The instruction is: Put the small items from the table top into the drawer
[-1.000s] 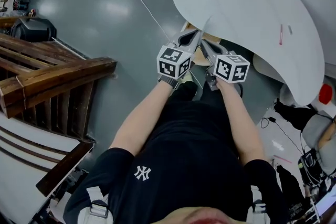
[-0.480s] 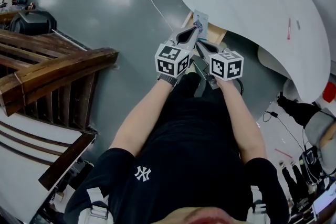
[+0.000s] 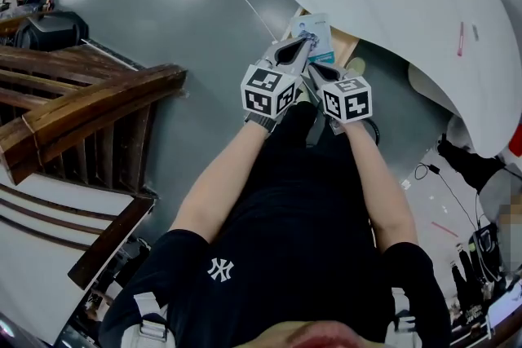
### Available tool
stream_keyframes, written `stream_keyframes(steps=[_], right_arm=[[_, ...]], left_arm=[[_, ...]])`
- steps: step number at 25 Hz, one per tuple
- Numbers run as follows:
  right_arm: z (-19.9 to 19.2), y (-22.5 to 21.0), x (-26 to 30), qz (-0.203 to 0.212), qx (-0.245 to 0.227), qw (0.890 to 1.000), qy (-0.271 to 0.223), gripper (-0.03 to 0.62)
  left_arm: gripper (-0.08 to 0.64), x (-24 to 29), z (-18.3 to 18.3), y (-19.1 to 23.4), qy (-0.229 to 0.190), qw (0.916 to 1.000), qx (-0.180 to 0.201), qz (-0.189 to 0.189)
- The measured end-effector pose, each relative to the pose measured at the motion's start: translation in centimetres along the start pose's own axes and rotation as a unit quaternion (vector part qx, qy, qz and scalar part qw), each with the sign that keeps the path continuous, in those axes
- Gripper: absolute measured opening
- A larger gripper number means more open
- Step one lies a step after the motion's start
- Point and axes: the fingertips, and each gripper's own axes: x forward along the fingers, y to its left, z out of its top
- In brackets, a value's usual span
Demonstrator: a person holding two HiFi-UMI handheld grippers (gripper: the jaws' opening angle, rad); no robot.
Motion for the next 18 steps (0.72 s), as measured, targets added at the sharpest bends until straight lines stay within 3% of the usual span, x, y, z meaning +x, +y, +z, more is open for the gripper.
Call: stream_keyframes(steps=[18], right_arm=[[-4.0,-1.8,2.8,0.002,0.038,0.997,0.069,0.025]], left_arm=[[0.000,1.1,-1.7,1.1,0.024,0.9996,-0.013,0.002]])
